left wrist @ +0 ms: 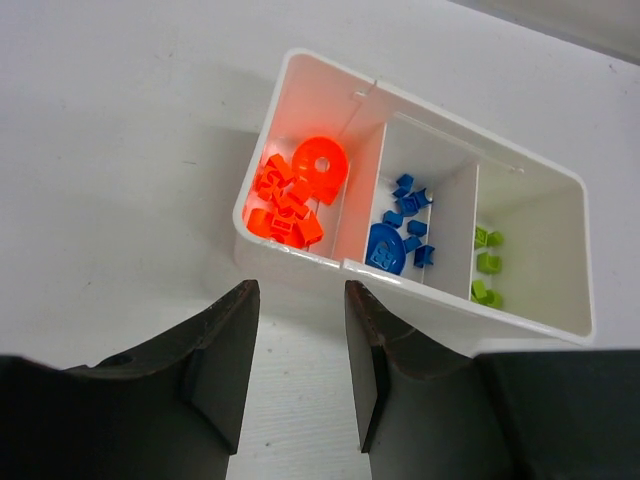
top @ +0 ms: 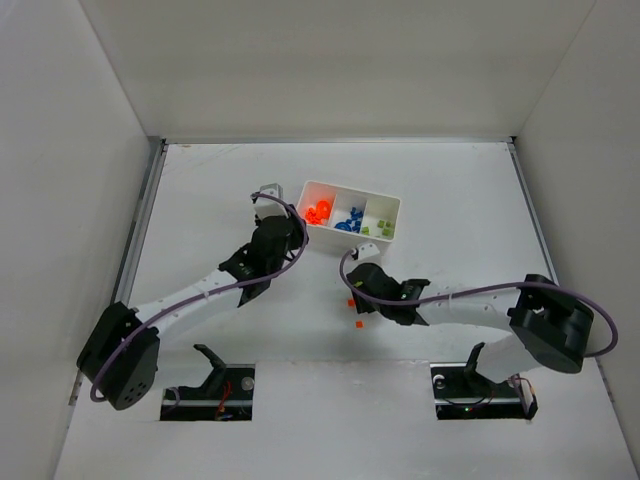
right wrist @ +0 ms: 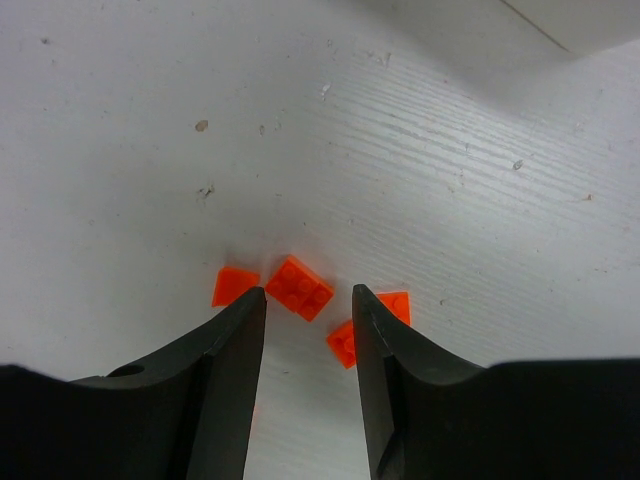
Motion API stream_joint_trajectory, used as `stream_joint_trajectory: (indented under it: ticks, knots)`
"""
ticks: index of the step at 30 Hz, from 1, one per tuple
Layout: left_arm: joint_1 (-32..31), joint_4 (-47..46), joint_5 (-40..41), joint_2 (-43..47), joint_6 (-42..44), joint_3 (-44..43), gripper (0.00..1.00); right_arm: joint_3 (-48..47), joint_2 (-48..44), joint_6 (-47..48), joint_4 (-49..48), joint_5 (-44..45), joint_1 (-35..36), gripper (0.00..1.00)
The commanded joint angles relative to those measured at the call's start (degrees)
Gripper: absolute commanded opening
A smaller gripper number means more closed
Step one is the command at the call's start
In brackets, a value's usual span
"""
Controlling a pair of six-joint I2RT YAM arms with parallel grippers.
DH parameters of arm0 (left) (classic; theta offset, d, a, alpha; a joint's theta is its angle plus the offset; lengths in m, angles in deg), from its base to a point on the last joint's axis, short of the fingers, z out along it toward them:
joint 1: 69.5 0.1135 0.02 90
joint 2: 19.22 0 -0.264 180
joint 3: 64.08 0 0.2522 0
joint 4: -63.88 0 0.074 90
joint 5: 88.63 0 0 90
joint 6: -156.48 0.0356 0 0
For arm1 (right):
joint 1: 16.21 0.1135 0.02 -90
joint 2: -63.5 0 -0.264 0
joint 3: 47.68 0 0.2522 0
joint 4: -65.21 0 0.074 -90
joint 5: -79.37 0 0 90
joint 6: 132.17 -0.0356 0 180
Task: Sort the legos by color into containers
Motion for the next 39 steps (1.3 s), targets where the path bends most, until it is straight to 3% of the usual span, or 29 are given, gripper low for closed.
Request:
stream_joint_trajectory:
  ticks: [1, 12, 19, 26, 31, 39]
  knots:
    - [0.0, -0.7, -0.5, 4.1, -0.6, 1.9, 0.37, -3.0, 1.2, 2.3, 3.1, -0.8, -0.3, 0.46]
    - [1.2, 0.4, -3.1, 7.1, -1.3, 5.4, 0.37, -6.8, 8.2, 4.9, 2.4, -2.5, -1.2, 0.45]
    - [1.4, 2.2, -3.6, 10.7, -2.4, 9.3, 0.37, -7.6, 8.8, 4.0, 3.1, -5.6, -1.9, 0.24]
    - [-1.5, 3.6, -3.9, 10.9, -3.2, 12.8, 0.37, -7.2, -0.7, 2.5, 5.5, -5.2, -2.5, 0.2]
    - [-6.7, 3.0, -3.4, 11.1, -4.2, 14.9, 0.37, -15.8, -2.2, 5.7, 3.8, -6.5, -5.8, 0.2]
    - [-14.7, -0.6, -0.3, 11.9, -7.3, 19.3, 0.38, -35.6, 12.6, 7.6, -5.8, -8.8, -13.4, 0.21]
